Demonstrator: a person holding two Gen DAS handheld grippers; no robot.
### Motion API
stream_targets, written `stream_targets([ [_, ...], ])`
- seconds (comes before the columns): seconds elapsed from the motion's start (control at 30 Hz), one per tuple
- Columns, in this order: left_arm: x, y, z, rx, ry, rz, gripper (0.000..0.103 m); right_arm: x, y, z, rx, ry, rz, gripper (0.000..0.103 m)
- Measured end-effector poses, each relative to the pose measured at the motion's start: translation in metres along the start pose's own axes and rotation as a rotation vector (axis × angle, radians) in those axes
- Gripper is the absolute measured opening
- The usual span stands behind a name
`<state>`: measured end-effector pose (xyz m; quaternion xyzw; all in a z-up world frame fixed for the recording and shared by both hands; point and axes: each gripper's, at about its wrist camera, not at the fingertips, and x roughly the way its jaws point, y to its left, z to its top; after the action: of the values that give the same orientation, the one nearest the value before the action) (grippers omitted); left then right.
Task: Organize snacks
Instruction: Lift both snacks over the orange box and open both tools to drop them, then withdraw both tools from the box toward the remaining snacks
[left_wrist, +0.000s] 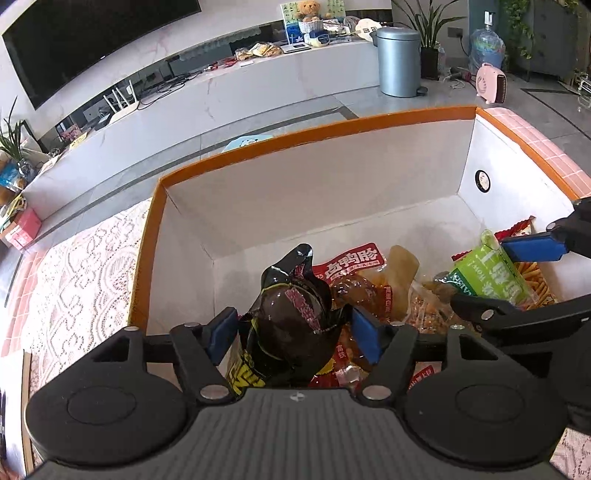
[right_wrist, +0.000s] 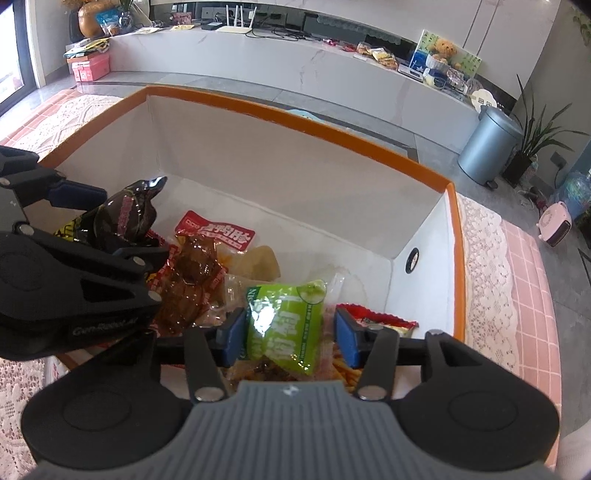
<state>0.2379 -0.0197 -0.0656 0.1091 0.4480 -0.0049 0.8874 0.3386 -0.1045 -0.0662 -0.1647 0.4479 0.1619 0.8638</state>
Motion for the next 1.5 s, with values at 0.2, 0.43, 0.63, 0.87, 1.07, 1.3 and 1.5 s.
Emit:
stream_targets([
  [0.2,-0.005,0.000,0.001,0.010,-0.010,0.007,0.085,-0.004,-0.003,-0.001,-0.001,0.006,0.004,0.059],
  [0.43,-0.036,0.006,0.007,-0.034,-0.110,0.036,0.085,-0.029,-0.006,0.000,-0.010,-0.050,-0.012,0.069],
  [0.63,-0.067,0.015,0.004,-0.113,-0.177,0.035,0.085,-0.060,-0.009,-0.008,0.009,-0.120,-0.041,0.085],
  [0.87,-0.105,0.022,-0.005,-0.188,-0.207,-0.026,0.085,-0.100,-0.012,-0.029,0.051,-0.180,-0.065,0.091],
  [1.07,-0.135,0.028,-0.023,-0.264,-0.237,-0.086,0.085,-0.147,-0.011,-0.052,0.099,-0.267,-0.023,0.095],
  [1.3,-0.166,0.024,-0.048,-0.271,-0.276,-0.136,0.085,-0.195,-0.009,-0.097,0.214,-0.392,0.040,0.096],
  [1.5,-0.170,0.010,-0.076,-0.201,-0.229,-0.186,0.085,-0.211,0.006,-0.139,0.244,-0.424,0.037,0.097],
])
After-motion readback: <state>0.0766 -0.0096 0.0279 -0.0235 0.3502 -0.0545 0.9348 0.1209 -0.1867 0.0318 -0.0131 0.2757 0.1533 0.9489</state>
